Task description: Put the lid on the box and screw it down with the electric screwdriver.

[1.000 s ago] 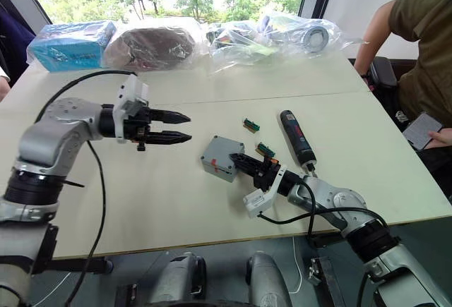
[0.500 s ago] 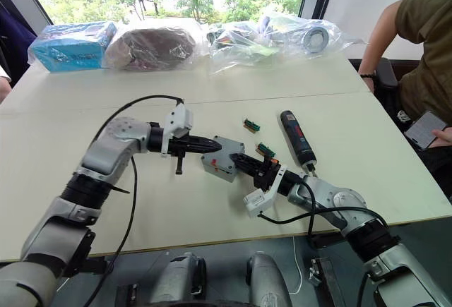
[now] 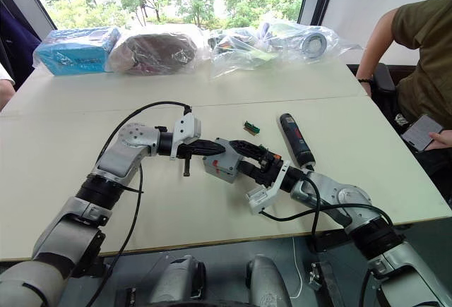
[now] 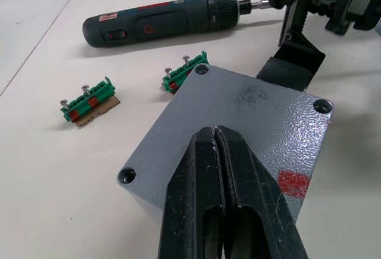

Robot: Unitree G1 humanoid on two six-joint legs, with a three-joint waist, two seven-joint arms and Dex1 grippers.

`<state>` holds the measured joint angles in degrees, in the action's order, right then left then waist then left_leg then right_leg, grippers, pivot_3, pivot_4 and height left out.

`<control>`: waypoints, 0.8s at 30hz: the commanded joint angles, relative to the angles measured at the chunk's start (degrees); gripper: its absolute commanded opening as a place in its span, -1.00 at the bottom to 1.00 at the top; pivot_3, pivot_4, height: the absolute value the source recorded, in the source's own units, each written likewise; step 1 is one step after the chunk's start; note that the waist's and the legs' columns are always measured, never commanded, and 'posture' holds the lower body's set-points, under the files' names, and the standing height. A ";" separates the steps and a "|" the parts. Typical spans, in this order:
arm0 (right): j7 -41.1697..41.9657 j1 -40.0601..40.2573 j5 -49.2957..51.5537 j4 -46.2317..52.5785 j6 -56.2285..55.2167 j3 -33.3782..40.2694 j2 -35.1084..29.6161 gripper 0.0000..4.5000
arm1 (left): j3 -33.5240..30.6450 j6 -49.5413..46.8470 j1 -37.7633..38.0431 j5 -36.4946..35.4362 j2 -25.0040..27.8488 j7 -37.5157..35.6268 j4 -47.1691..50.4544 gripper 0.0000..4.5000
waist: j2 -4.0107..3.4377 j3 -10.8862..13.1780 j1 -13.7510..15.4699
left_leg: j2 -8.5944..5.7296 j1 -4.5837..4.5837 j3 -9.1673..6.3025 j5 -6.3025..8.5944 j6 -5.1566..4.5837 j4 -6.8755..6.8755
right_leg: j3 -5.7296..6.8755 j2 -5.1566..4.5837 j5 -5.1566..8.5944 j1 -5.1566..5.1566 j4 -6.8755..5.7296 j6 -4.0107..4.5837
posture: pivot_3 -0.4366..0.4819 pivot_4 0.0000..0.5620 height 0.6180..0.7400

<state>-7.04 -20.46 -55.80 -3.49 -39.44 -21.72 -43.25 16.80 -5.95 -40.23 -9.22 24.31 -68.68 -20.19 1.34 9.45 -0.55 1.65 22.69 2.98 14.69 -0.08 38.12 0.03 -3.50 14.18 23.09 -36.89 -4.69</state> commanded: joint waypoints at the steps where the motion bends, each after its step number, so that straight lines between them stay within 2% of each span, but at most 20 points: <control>1: 1.46 0.28 0.38 -1.48 -2.11 0.05 -2.34 0.99 | 3.61 -2.27 2.46 3.21 1.81 -2.93 -1.41 -1.00 | 0.00 -0.01 -0.02 | 0.00 -0.01 0.00 0.00 0.00 0.00 | 0.00 0.00 0.00 0.00 0.00 0.00 | -0.05 -0.47 1.00; 3: 1.57 0.03 1.18 -1.50 -3.44 0.32 -3.18 0.99 | 4.60 -1.77 3.31 3.59 2.95 -4.93 -0.96 -1.00 | 0.00 -0.02 -0.08 | 0.00 -0.06 0.01 0.01 -0.01 -0.03 | -0.01 0.00 0.01 -0.03 0.00 0.01 | -0.05 -0.47 1.00; 16: 3.11 -0.29 6.16 -1.66 -8.67 2.34 -6.77 0.99 | 4.93 -1.41 3.18 5.23 1.71 -3.97 -4.90 -1.00 | -0.04 -0.07 1.26 | -0.02 -0.28 -0.03 0.10 -0.17 -0.06 | -0.01 -0.15 0.20 -0.36 0.21 0.06 | -0.05 -0.47 1.00; 24: 2.43 0.20 4.85 -0.17 -11.46 3.53 -7.80 0.99 | 5.22 -2.40 1.96 5.56 0.75 -4.14 -7.82 -1.00 | -0.07 -0.09 1.27 | 0.00 -0.28 -0.10 0.11 -0.18 -0.06 | -0.01 -0.14 0.20 -0.58 0.57 0.06 | -0.05 -0.47 1.00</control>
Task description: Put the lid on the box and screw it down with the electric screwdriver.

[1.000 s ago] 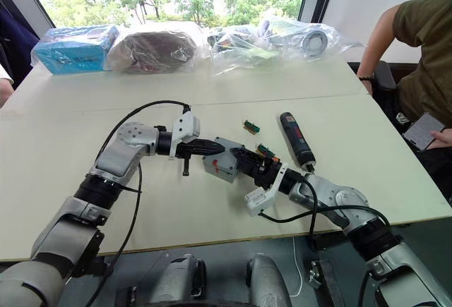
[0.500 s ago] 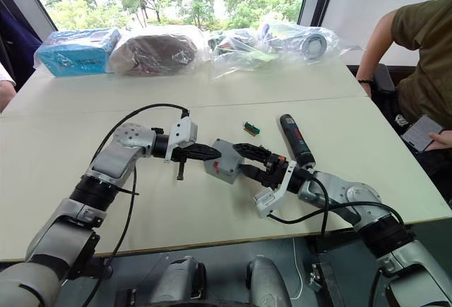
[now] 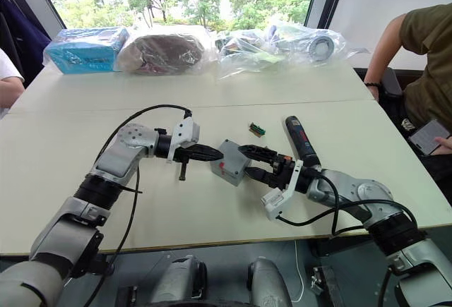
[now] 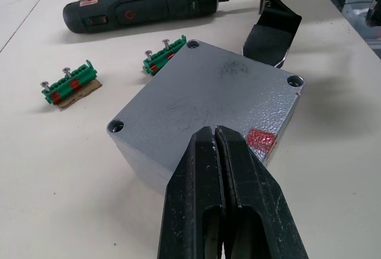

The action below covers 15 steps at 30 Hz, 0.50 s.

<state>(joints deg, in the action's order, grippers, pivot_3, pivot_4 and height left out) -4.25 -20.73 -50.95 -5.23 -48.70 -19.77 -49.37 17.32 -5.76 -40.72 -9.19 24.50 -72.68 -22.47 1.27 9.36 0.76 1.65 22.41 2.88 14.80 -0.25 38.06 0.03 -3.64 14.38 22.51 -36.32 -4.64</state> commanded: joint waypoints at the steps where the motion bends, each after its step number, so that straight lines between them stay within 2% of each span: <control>1: -0.48 0.40 -0.51 1.66 -2.52 1.64 -1.87 0.99 | 4.73 -2.58 2.35 5.55 0.52 -0.21 -5.71 -1.00 | 0.00 -0.01 -0.09 | 0.00 0.00 -0.01 0.00 0.00 0.00 | 0.00 0.00 0.00 -0.02 0.02 0.00 | -0.05 -0.47 1.00; 7: 1.05 0.15 1.67 0.43 -4.89 2.26 -3.07 0.99 | 4.80 -3.17 1.54 5.50 -0.48 -0.45 -6.41 -1.00 | -0.23 -0.20 -0.14 | 0.01 -0.03 -0.09 0.01 -0.01 0.00 | -0.01 0.01 -0.01 -0.02 0.05 0.00 | -0.05 -0.47 1.00; 10: 6.11 0.93 8.81 -0.29 -3.05 2.24 -2.45 0.99 | 4.02 -3.28 1.79 4.62 -0.84 -0.59 -5.41 -1.00 | -0.24 -0.23 -0.14 | 0.01 -0.03 -0.10 0.01 -0.01 0.00 | -0.01 0.00 0.00 -0.03 0.05 0.00 | -0.05 -0.47 1.00; 15: 20.17 3.57 25.93 3.47 7.05 2.48 -1.58 0.99 | 0.65 -4.85 2.33 1.06 -0.14 -1.14 -0.24 -1.00 | -0.24 -0.23 -0.19 | 0.06 -0.03 -0.17 0.03 -0.05 0.00 | -0.02 0.00 -0.01 -0.06 0.07 0.00 | -0.05 -0.47 1.00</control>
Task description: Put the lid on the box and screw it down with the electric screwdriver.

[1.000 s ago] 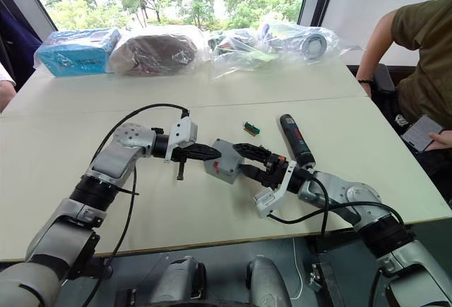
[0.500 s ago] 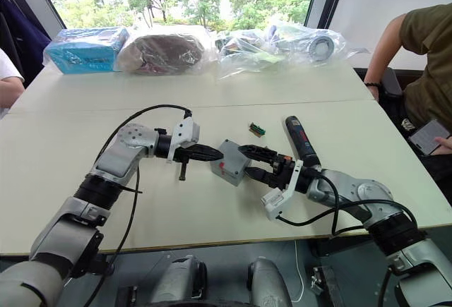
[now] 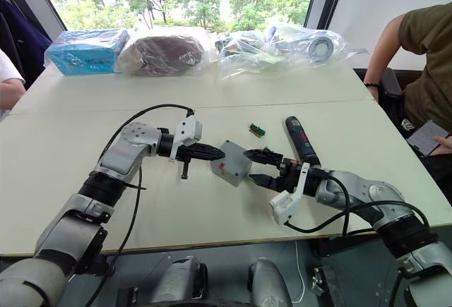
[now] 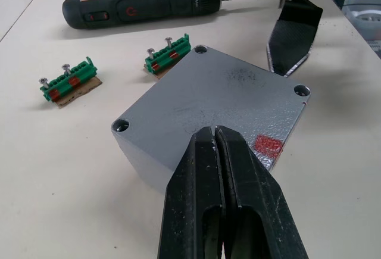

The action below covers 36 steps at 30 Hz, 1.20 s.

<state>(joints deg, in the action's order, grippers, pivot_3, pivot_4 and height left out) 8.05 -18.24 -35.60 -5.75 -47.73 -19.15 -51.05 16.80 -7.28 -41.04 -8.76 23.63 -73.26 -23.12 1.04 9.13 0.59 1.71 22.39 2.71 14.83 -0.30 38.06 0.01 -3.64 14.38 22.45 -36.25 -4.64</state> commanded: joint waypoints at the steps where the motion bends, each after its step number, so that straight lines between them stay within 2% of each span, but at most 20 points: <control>1: 11.05 1.92 13.98 5.52 9.16 2.10 0.15 0.90 | -0.04 -3.94 2.66 -0.25 1.25 -0.44 2.05 -1.00 | 0.01 0.01 -0.07 | 0.01 0.01 0.00 0.01 -0.01 0.00 | 0.00 0.00 0.00 0.02 0.00 0.00 | -0.05 -0.47 1.00; 3: 16.13 3.83 19.78 8.73 15.45 2.99 0.35 0.73 | -2.46 -5.35 2.63 -1.80 1.94 0.72 4.85 -1.00 | 0.01 0.03 -0.20 | 0.05 0.03 -0.01 0.03 -0.05 -0.02 | -0.01 0.02 0.00 0.05 0.00 0.00 | -0.05 -0.47 1.00; 6: 20.90 5.97 25.84 13.66 26.05 5.03 1.96 0.29 | -5.17 -7.86 2.66 -3.34 3.33 2.31 7.73 -1.00 | 0.05 0.14 -0.23 | 0.10 0.11 -0.01 0.03 -0.05 -0.06 | 0.00 0.04 0.00 0.18 0.00 0.00 | -0.05 -0.47 1.00; 10: 24.96 7.82 27.32 17.98 38.25 6.07 4.30 -0.38 | -6.85 -7.62 3.20 -2.67 5.43 4.72 8.23 -1.00 | 0.05 0.18 -0.38 | 0.13 0.23 0.00 0.03 -0.05 -0.10 | 0.00 0.05 -0.01 0.33 0.00 0.01 | -0.05 -0.47 1.00; 13: 26.90 8.43 28.32 19.90 45.97 6.21 6.65 -0.96 | -7.10 -6.94 3.74 -2.43 5.85 6.02 7.51 -1.00 | 0.03 0.18 -0.23 | 0.12 0.44 0.01 0.03 -0.05 -0.13 | 0.01 0.05 -0.01 0.56 0.00 0.01 | -0.05 -0.47 1.00; 16: 27.31 7.61 26.45 20.83 52.75 4.66 9.78 -0.98 | -6.34 -5.23 4.40 -0.83 4.37 8.77 4.90 -1.00 | 0.03 0.18 0.07 | 0.11 0.97 0.01 0.03 -0.04 -0.03 | 0.02 0.05 -0.05 1.06 -0.02 0.01 | -0.05 -0.47 1.00; 23: 28.14 5.60 22.85 22.21 59.32 1.94 14.10 -0.98 | -3.54 -0.10 3.71 2.80 0.71 10.38 -1.97 -1.00 | 0.04 0.20 0.06 | 0.03 1.03 0.06 0.03 -0.04 -0.01 | 0.04 0.05 -0.06 1.11 -0.01 -0.01 | -0.05 -0.47 1.00; 30: 30.58 4.24 21.73 21.75 60.16 -0.06 15.99 -0.98 | -1.81 0.52 3.45 3.13 -0.94 7.16 -2.45 -1.00 | 0.04 0.20 -0.07 | 0.01 1.03 0.05 0.03 -0.04 -0.03 | 0.06 0.14 -0.06 1.13 -0.01 -0.01 | -0.05 -0.47 1.00; 36: 34.03 2.20 22.96 20.02 58.14 -1.94 17.75 -0.98 | -1.19 -2.39 5.08 1.48 1.78 1.40 2.97 -1.00 | 0.04 0.21 -0.16 | 0.03 1.03 0.05 0.03 -0.04 -0.04 | 0.06 0.15 -0.05 1.14 -0.01 0.00 | -0.05 -0.47 1.00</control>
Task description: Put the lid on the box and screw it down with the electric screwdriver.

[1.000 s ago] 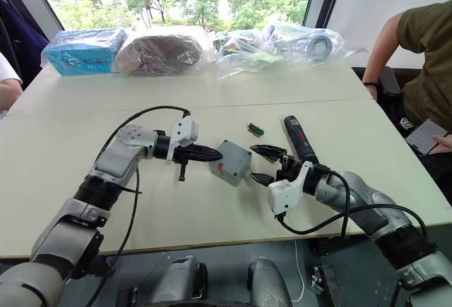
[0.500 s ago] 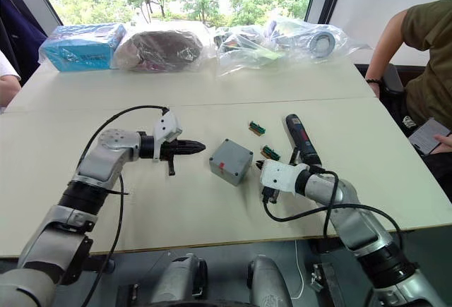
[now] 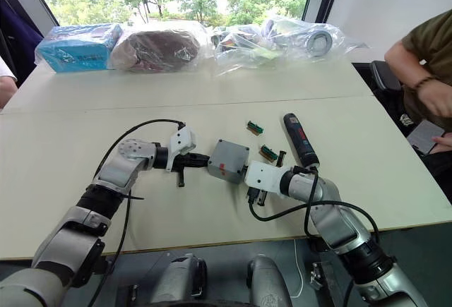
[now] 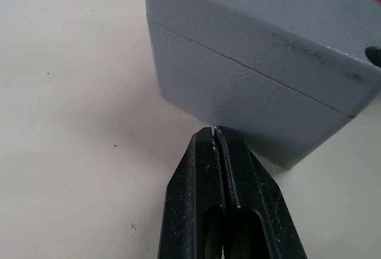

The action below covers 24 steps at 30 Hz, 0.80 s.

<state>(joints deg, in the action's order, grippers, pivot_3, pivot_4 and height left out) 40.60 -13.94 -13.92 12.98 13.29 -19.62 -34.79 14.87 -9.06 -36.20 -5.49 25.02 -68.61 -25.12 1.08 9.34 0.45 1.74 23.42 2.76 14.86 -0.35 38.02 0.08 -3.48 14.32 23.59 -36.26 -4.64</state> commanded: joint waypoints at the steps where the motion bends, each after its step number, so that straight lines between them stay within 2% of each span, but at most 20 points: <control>1: 1.98 -2.53 1.24 0.83 -3.19 -1.73 1.78 -0.98 | 0.69 -0.87 0.55 -1.89 1.02 -3.96 5.72 -1.00 | 0.00 0.00 -0.09 | 0.00 0.00 0.00 0.00 0.00 -0.01 | 0.00 0.00 0.00 0.01 0.00 0.00 | -0.05 -0.47 1.00; 11: 7.14 -6.55 1.75 -3.94 -6.69 -4.35 4.72 -0.98 | -1.57 -2.74 5.73 -1.90 7.23 -5.55 12.44 -1.00 | -0.01 0.02 -0.87 | 0.07 0.00 0.00 0.00 0.00 -0.02 | 0.00 0.00 0.00 0.03 0.00 0.00 | -0.05 -0.47 1.00; 24: 10.55 -10.53 1.88 -7.82 -9.42 -5.62 7.98 -0.98 | -4.50 -8.02 13.01 -4.70 11.96 -4.40 22.70 -1.00 | -0.04 0.04 -1.22 | 0.10 -0.01 -0.02 0.00 0.00 -0.06 | 0.00 -0.02 0.00 0.05 -0.02 0.00 | -0.05 -0.47 1.00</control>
<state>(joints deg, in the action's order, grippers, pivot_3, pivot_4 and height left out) 50.64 -22.99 -13.43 3.64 6.06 -24.03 -28.48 11.41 -16.95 -23.21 -8.20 36.94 -73.02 -5.69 1.04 9.38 -0.77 1.85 23.41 2.73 14.86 -0.35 37.95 0.07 -3.51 14.32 23.64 -36.28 -4.64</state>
